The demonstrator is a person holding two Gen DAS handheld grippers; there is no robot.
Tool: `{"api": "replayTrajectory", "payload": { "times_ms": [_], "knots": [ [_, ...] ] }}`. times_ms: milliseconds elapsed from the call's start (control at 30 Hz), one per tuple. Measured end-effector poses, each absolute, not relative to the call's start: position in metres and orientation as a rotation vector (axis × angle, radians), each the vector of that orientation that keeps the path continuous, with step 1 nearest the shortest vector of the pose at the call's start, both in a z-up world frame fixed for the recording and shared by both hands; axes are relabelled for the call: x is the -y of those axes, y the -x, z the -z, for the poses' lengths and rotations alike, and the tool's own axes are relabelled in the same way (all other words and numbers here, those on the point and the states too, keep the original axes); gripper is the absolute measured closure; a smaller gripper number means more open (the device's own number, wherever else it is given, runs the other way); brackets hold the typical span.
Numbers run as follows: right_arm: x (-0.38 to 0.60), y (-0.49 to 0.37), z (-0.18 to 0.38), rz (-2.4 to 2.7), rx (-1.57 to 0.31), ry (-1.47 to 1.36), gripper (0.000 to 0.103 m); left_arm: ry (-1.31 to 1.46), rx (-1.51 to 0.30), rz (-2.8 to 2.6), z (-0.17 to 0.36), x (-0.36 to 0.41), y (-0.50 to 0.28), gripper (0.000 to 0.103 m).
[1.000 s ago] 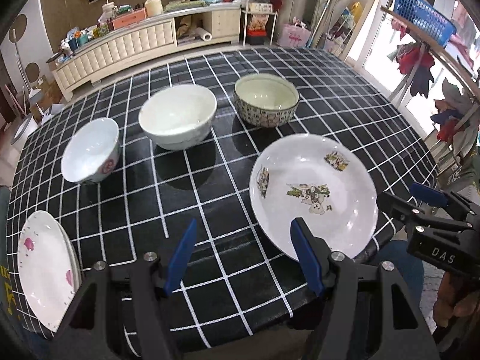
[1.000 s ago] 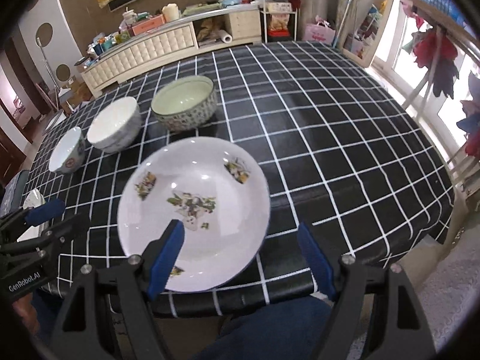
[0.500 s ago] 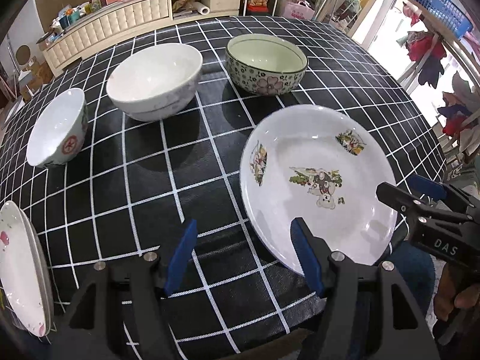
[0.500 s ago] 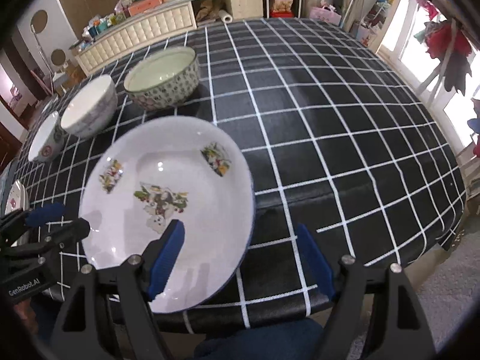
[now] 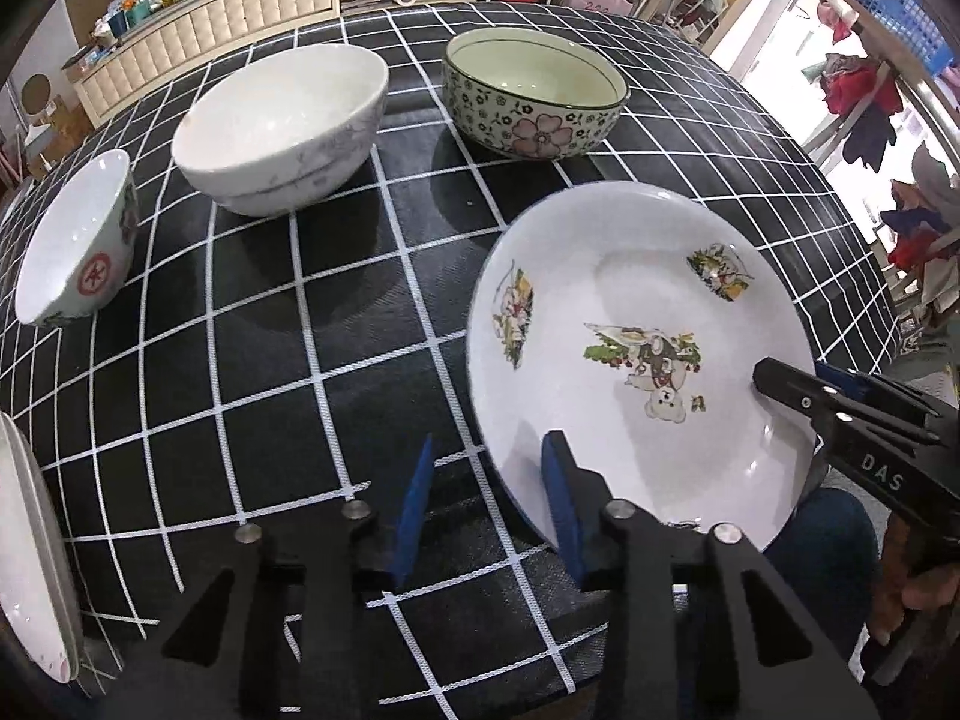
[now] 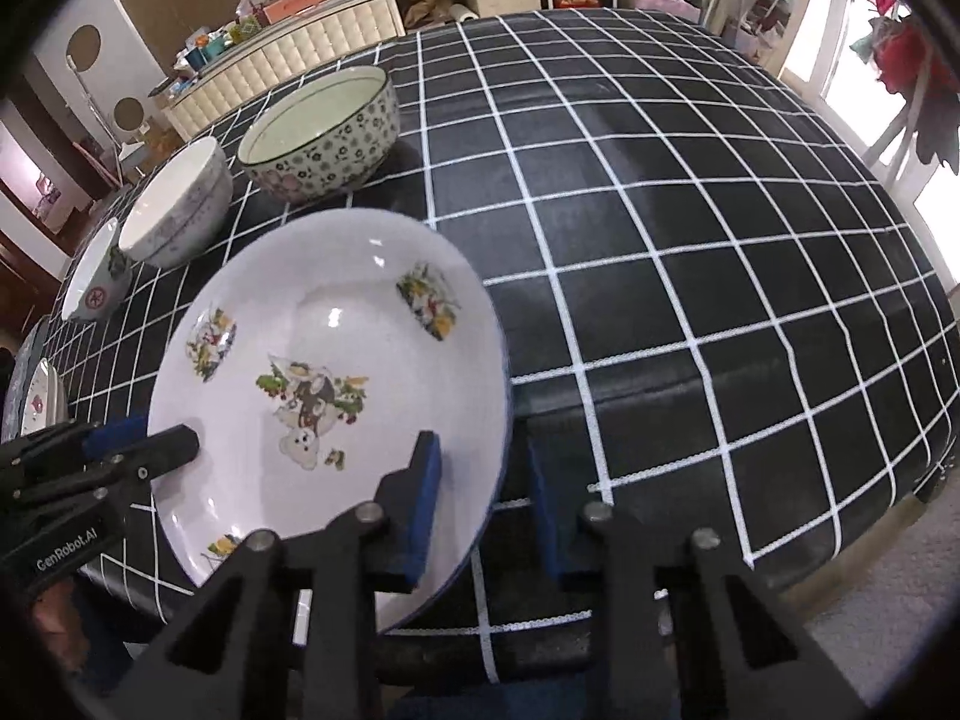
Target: Organize plates and bowls
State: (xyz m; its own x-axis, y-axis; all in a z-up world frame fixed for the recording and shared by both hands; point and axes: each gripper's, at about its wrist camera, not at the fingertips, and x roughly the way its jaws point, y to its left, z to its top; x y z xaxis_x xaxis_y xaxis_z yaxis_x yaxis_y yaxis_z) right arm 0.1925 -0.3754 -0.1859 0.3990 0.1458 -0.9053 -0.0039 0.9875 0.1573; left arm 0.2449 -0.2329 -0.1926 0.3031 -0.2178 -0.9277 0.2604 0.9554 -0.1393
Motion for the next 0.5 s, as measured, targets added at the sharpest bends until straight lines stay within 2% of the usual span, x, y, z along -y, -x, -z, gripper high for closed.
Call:
{"api": "replayTrajectory", "payload": {
  "times_ms": [167,267,500],
  "knots": [
    [0.371,-0.193,0.186,-0.099,-1.14,-0.111,0.074,-0.068,-1.226,0.363,0.196,0.245,-0.241,0.083],
    [0.367,-0.196,0.186,-0.1,-1.131,-0.091,0.078,-0.08,-1.219,0.354,0.196,0.248,-0.24,0.083],
    [0.365,-0.198,0.186,-0.093,-1.126,-0.072,0.078,-0.081,-1.219,0.363,0.196,0.249,-0.242,0.083]
  ]
}}
